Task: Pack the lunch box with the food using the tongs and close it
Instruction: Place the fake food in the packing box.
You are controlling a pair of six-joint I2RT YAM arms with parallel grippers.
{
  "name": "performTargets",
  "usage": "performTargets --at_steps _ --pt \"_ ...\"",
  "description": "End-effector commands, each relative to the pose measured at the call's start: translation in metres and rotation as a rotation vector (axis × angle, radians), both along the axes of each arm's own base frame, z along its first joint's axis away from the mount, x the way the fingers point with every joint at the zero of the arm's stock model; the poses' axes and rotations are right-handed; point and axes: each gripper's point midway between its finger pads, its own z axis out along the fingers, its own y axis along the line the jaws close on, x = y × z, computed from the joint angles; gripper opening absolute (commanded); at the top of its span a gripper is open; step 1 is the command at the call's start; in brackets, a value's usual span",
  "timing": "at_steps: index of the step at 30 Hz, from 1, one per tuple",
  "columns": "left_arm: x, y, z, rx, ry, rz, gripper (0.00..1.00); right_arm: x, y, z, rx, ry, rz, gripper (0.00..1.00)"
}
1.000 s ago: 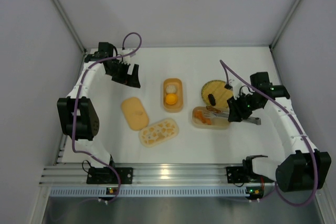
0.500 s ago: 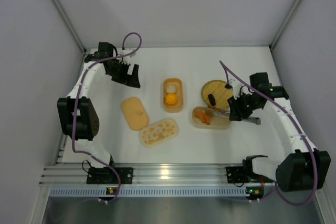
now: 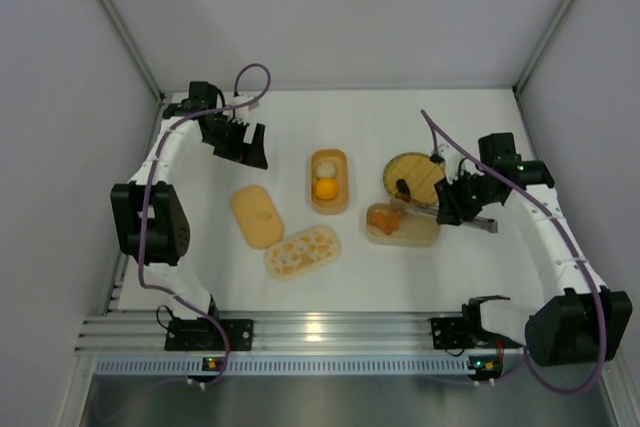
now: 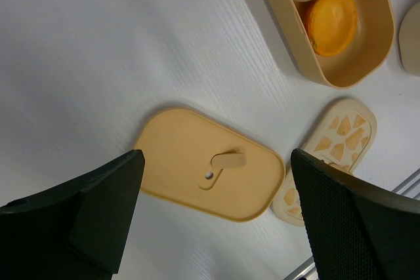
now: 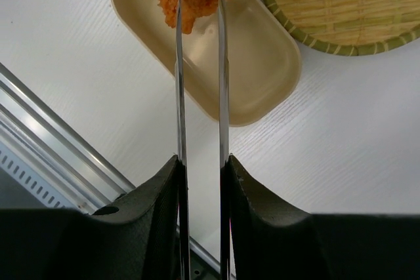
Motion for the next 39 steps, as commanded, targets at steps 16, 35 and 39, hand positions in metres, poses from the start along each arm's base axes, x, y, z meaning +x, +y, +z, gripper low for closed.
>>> performTargets --at_steps 16,35,39 --pt "0.006 -0.002 0.009 -0.015 -0.033 -0.015 0.98 -0.009 0.006 0.032 0.011 -0.102 0.098 0.20" --pt "0.007 -0.003 0.010 -0.020 -0.031 -0.013 0.98 -0.004 -0.002 0.009 -0.043 -0.056 0.120 0.40" --pt "0.009 -0.003 0.009 -0.022 -0.030 -0.012 0.98 -0.006 -0.001 0.011 -0.039 -0.055 0.122 0.42"
